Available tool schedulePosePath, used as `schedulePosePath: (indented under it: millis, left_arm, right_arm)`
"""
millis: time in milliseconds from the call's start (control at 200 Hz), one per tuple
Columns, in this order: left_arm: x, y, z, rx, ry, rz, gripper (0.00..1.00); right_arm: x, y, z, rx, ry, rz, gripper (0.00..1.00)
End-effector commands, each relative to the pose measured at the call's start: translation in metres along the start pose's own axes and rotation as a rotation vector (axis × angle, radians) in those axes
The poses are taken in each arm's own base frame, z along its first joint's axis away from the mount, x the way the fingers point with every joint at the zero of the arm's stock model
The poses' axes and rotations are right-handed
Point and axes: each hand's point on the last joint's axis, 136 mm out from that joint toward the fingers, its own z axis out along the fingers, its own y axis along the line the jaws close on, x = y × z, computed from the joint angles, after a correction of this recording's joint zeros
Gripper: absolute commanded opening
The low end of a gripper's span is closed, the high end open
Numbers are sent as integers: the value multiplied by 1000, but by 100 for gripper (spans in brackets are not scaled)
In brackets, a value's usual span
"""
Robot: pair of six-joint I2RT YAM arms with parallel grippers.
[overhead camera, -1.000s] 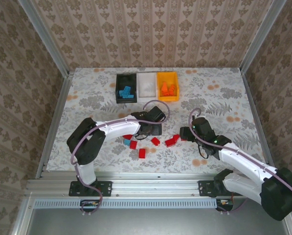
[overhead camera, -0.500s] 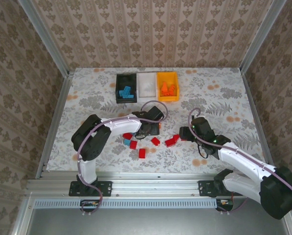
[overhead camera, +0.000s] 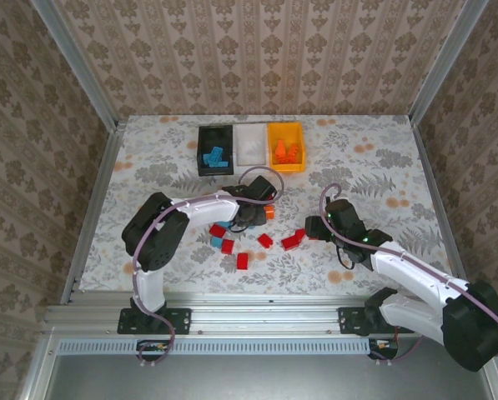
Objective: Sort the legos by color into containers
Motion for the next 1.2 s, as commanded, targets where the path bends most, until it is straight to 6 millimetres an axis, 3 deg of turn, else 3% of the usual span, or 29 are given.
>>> schedulePosePath:
  millis: [0, 265, 530, 650, 790, 955, 1115, 1195]
  left_arm:
    - [-7, -1, -4, -3, -19, 27, 33]
    - [-19, -9, -29, 33, -67, 68, 31]
    - [-16, -9, -19, 25, -27, 95, 22]
    - [-25, -12, -35, 40, -59, 104, 21]
    - [-60, -13, -75, 43, -138, 150, 22]
    - [-112, 8, -110, 39, -214, 159, 22]
    - [-162, 46, -120, 28, -256, 94, 23]
    - [-185, 55, -117, 57, -264, 75, 24]
  right_arm:
    - [-4, 2, 1, -8, -10, 7, 77]
    - [-3, 3, 3, -11, -4, 6, 76]
    - [-4, 3, 3, -9, -5, 4, 76]
    - [-4, 2, 3, -7, -6, 4, 76]
    - [-4, 4, 4, -14, -2, 4, 76]
    - [-5, 6, 2, -28, -9, 9, 76]
    - [-3, 9, 6, -38, 7, 11, 76]
    - [-2, 9, 6, -38, 10, 12, 76]
